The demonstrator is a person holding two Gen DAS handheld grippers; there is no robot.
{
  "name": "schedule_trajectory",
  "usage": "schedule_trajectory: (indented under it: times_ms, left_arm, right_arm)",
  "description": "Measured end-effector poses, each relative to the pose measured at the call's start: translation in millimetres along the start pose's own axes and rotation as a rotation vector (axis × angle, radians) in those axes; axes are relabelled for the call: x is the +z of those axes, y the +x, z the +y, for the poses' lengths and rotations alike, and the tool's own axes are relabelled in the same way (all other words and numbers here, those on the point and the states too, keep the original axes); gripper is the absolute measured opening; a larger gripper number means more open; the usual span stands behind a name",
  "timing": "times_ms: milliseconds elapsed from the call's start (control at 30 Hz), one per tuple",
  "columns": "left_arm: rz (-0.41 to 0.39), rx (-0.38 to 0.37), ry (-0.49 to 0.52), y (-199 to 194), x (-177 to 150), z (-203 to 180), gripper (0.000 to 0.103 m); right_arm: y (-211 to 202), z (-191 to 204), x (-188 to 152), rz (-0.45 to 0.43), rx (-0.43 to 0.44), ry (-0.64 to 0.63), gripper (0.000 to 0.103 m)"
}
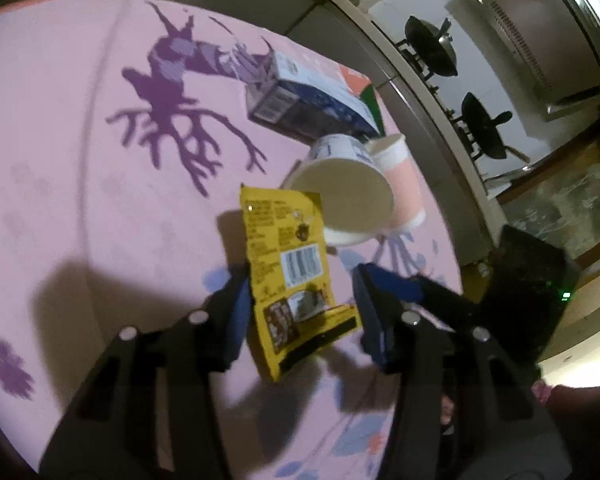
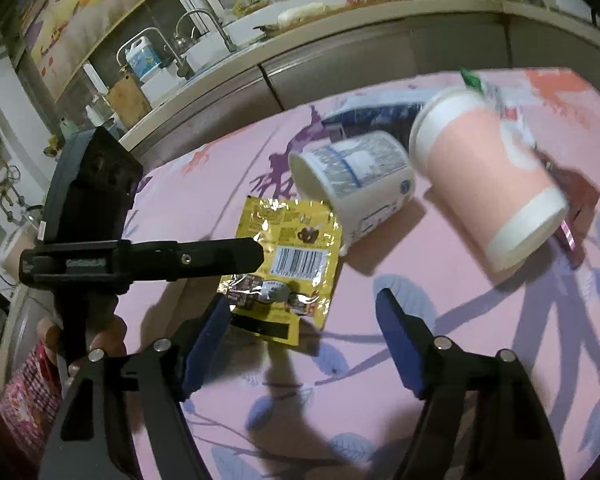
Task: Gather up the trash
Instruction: 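Grasp the yellow snack packet with the left tool, then grasp the white yogurt cup with the right tool while the left tool holds the packet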
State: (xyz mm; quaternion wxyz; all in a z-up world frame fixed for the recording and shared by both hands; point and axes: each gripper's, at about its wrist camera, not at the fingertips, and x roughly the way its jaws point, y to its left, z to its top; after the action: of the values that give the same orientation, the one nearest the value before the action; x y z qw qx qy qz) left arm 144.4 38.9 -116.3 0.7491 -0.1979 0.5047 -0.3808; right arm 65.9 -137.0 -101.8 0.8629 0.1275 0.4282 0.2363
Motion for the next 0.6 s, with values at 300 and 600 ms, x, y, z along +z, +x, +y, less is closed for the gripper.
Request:
schedule_trajectory:
  times_ms: [300,600]
  left_arm:
    - [-0.075,0.063,-0.066,-7.1,-18.0,-3.1,0.003]
    - [-0.143,0.097,-0.048,-29.9,-53.9,-21.4,0.003]
  right_arm:
    - [-23.0,-8.6,3.6,-0.080,-0.079,-0.005,0.069]
    - [-9.9,-18.2,23.3,-0.130,-0.193,-0.011,0.018]
